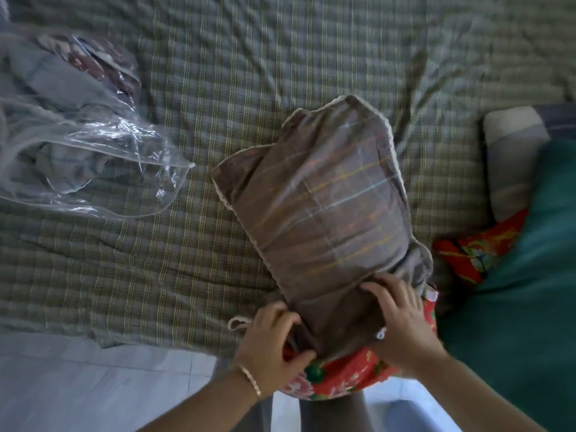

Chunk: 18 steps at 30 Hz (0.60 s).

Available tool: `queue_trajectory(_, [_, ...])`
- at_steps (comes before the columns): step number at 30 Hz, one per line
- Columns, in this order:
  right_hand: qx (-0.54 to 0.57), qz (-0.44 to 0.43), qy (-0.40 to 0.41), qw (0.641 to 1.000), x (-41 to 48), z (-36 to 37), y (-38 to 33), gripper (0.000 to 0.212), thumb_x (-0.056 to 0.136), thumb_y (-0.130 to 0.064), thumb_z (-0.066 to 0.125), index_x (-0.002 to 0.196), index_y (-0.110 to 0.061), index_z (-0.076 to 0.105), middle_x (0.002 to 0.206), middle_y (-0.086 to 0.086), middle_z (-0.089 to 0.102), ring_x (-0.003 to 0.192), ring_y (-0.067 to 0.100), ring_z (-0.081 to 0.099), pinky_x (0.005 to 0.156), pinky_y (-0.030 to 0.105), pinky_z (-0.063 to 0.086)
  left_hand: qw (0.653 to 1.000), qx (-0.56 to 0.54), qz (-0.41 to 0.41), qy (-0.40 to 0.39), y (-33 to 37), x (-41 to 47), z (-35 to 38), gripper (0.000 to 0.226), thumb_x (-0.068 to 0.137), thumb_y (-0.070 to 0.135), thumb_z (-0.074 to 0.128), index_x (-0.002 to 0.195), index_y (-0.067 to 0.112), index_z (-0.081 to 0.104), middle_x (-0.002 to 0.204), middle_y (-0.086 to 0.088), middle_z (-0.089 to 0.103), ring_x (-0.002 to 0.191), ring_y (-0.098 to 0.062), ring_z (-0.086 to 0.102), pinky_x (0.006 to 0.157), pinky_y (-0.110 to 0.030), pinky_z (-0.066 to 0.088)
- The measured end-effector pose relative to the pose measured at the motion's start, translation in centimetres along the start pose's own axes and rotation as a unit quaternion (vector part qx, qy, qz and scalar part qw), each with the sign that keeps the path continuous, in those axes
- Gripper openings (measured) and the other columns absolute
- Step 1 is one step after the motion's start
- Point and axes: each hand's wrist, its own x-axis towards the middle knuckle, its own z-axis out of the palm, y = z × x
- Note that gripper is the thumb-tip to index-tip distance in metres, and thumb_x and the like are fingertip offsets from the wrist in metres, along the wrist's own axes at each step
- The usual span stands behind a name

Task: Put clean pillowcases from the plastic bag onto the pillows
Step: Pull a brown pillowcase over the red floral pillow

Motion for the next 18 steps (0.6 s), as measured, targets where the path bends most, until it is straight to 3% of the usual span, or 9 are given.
queue_trajectory(2, [-0.055,0.050,-0.008,0.997,0.0,-0.6,2.2,0.076,0.038,-0.036,0.078,0.108,-0.016,0.054,0.117,0.010,0.049,0.107,0.031,0.045,0.089,0.048,0.042,0.993,0.092,0.074,0.025,2.0,0.1,0.6,0.050,0.061,0.067,0.051,0.097,0.034,0.052,0.108,-0.003,0.053,0.098,-0.019,0.042,0.081,-0.031,0.045])
queue_trajectory(3, [-0.071,0.067,0.005,0.995,0.2,-0.8,2.9,0.068,0.037,-0.029,0.083,0.099,-0.014,0.059,0.112,0.011,0.054,0.103,0.034,0.049,0.087,0.050,0.044,0.987,0.116,0.108,0.040,2.8,0.7,0.6,0.047,0.063,0.067,0.050,0.095,0.033,0.056,0.107,-0.002,0.053,0.096,-0.021,0.043,0.082,-0.033,0.046])
queue_trajectory(5, [-0.051,0.112,0.051,0.991,1.0,-1.2,3.6,0.046,0.044,-0.005,0.082,0.086,-0.009,0.062,0.099,0.013,0.060,0.092,0.037,0.057,0.085,0.047,0.045,0.980,0.113,0.151,0.060,4.5,2.2,0.2,0.031,0.078,0.054,0.046,0.080,0.027,0.062,0.091,0.002,0.058,0.084,-0.018,0.050,0.073,-0.029,0.052])
queue_trajectory(7, [-0.017,0.176,0.111,0.978,2.0,-2.2,4.1,0.033,0.053,0.009,0.071,0.079,-0.005,0.057,0.091,0.015,0.059,0.085,0.037,0.056,0.081,0.042,0.041,0.981,0.043,0.170,0.079,6.0,3.5,-0.5,0.033,0.090,0.041,0.041,0.070,0.021,0.058,0.069,0.005,0.057,0.067,-0.012,0.051,0.058,-0.024,0.048])
queue_trajectory(10, [-0.029,0.235,0.133,0.962,2.6,-3.2,5.7,0.022,0.069,0.008,0.059,0.076,-0.011,0.049,0.093,0.014,0.057,0.088,0.034,0.052,0.080,0.040,0.037,0.967,0.027,0.242,0.072,6.8,3.7,-1.8,0.033,0.090,0.039,0.044,0.065,0.018,0.047,0.058,0.004,0.049,0.061,-0.007,0.040,0.058,-0.019,0.031])
queue_trajectory(13, [-0.081,0.267,0.086,0.956,2.7,-2.8,6.6,0.016,0.081,0.002,0.048,0.085,-0.014,0.047,0.098,0.010,0.057,0.095,0.032,0.052,0.079,0.038,0.038,0.935,0.111,0.331,0.071,5.9,3.3,-2.7,0.014,0.073,0.030,0.049,0.072,0.021,0.039,0.059,0.006,0.055,0.068,-0.006,0.038,0.063,-0.023,0.033])
queue_trajectory(16, [-0.099,0.325,0.018,0.940,2.0,-2.6,7.0,0.023,0.082,-0.002,0.045,0.101,-0.012,0.055,0.104,0.009,0.058,0.097,0.032,0.054,0.078,0.040,0.041,0.931,0.140,0.323,0.103,3.8,3.0,-2.9,0.013,0.071,0.019,0.048,0.073,0.019,0.036,0.065,0.002,0.056,0.068,-0.011,0.041,0.060,-0.025,0.037])
queue_trajectory(18, [-0.097,0.265,0.020,0.959,-0.2,-2.1,6.8,0.022,0.063,0.001,0.057,0.083,-0.008,0.062,0.084,0.013,0.057,0.074,0.036,0.056,0.065,0.039,0.042,0.956,0.167,0.216,0.112,1.7,2.6,-3.5,0.019,0.064,0.012,0.053,0.069,0.018,0.036,0.072,0.001,0.046,0.063,-0.016,0.045,0.048,-0.021,0.034])
